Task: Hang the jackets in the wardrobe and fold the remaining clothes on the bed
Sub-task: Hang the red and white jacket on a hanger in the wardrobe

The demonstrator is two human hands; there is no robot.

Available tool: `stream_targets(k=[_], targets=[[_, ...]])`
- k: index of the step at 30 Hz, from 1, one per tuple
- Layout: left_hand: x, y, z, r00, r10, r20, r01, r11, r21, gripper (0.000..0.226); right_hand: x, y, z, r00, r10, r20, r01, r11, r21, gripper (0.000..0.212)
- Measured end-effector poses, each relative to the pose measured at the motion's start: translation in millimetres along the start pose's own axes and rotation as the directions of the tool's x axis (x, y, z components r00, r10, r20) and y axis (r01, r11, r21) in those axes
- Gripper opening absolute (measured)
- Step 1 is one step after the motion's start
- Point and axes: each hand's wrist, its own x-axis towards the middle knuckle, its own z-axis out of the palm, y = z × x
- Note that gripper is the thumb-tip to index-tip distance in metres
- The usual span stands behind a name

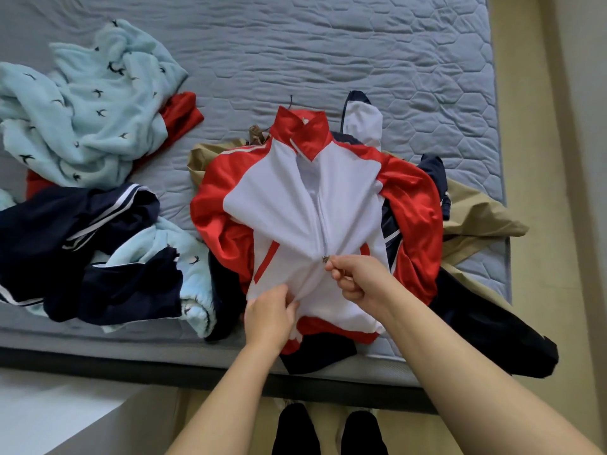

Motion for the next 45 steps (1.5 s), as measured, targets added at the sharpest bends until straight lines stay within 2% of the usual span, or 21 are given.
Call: stream_targets(k=[2, 4, 7, 9, 12, 19, 21, 24, 26, 27, 31, 33, 35, 38, 39, 40, 42, 44, 45], targets=[[-9, -18, 4, 0.995, -0.056, 0.078, 0.051, 0.997, 0.066, 0.016, 0, 4, 1, 1.000, 0.002, 0.009, -0.002, 0.999, -0.032, 0.021], [-14, -23, 7, 0.994, -0.049, 0.093, 0.049, 0.999, 0.011, 0.013, -1, 11, 4, 1.000, 0.002, 0.023, 0.000, 0.998, -0.059, 0.020], [-6, 2, 4, 0.996, 0.085, -0.002, -0.084, 0.983, -0.164, 0.022, -2, 17, 8, 0.999, -0.006, 0.034, 0.008, 0.999, -0.049, 0.022], [5, 23, -1, 0.986, 0.150, -0.071, -0.161, 0.968, -0.195, 0.018, -2, 15, 9, 0.999, -0.013, 0.042, 0.015, 0.999, -0.038, 0.023], [14, 21, -3, 0.993, 0.101, -0.063, -0.108, 0.986, -0.125, 0.029, -4, 11, 5, 1.000, -0.006, 0.016, 0.006, 1.000, -0.005, 0.024], [-6, -41, 1, 0.991, -0.075, 0.109, 0.063, 0.992, 0.107, 0.018, -9, 24, 6, 0.999, 0.020, 0.038, -0.020, 1.000, 0.000, 0.023], [-5, -38, -3, 0.992, -0.024, 0.120, 0.016, 0.998, 0.068, 0.014, -10, 30, 9, 0.999, 0.021, 0.050, -0.022, 1.000, 0.010, 0.023], [6, -6, -13, 0.988, 0.157, 0.016, -0.154, 0.981, -0.116, 0.014, -12, 29, 10, 0.997, 0.009, 0.073, -0.010, 1.000, 0.014, 0.023], [14, 14, -18, 0.958, 0.275, -0.082, -0.280, 0.958, -0.066, 0.011, -12, 24, 12, 0.997, -0.022, 0.079, 0.019, 0.999, 0.037, 0.024], [17, 19, -19, 0.952, 0.291, -0.098, -0.294, 0.955, -0.024, 0.011, -12, 20, 12, 0.997, -0.040, 0.070, 0.036, 0.998, 0.061, 0.024], [16, -10, -13, 0.989, 0.143, 0.021, -0.145, 0.982, 0.123, 0.028, -13, 6, 9, 0.997, -0.070, 0.032, 0.064, 0.985, 0.160, 0.024], [9, -34, -7, 0.995, 0.059, 0.079, -0.071, 0.985, 0.157, 0.032, -14, 6, 10, 0.997, -0.067, 0.043, 0.060, 0.987, 0.148, 0.023], [4, -48, -3, 0.988, -0.001, 0.152, -0.022, 0.989, 0.144, 0.028, -15, 12, 13, 0.997, -0.052, 0.061, 0.046, 0.994, 0.099, 0.024], [10, -41, -14, 0.945, -0.028, 0.327, 0.009, 0.998, 0.060, 0.007, -16, 19, 15, 0.996, -0.046, 0.081, 0.040, 0.996, 0.079, 0.024], [14, -34, -20, 0.939, -0.024, 0.343, 0.025, 1.000, 0.001, 0.014, -17, 19, 13, 0.995, -0.051, 0.082, 0.046, 0.997, 0.061, 0.024], [19, -23, -28, 0.954, -0.016, 0.300, 0.043, 0.996, -0.084, 0.016, -17, 19, 11, 0.995, -0.055, 0.082, 0.052, 0.998, 0.032, 0.024], [31, 3, -49, 0.997, -0.021, 0.071, 0.039, 0.962, -0.270, 0.012, -18, 19, 8, 0.995, -0.058, 0.081, 0.061, 0.997, -0.038, 0.024], [46, 29, -68, 0.989, 0.023, -0.146, -0.074, 0.932, -0.356, 0.014, -20, 19, 7, 0.996, -0.051, 0.078, 0.059, 0.992, -0.107, 0.025], [54, 42, -75, 0.981, 0.066, -0.183, -0.128, 0.928, -0.350, 0.011, -21, 20, 7, 0.996, -0.047, 0.074, 0.057, 0.989, -0.137, 0.025]])
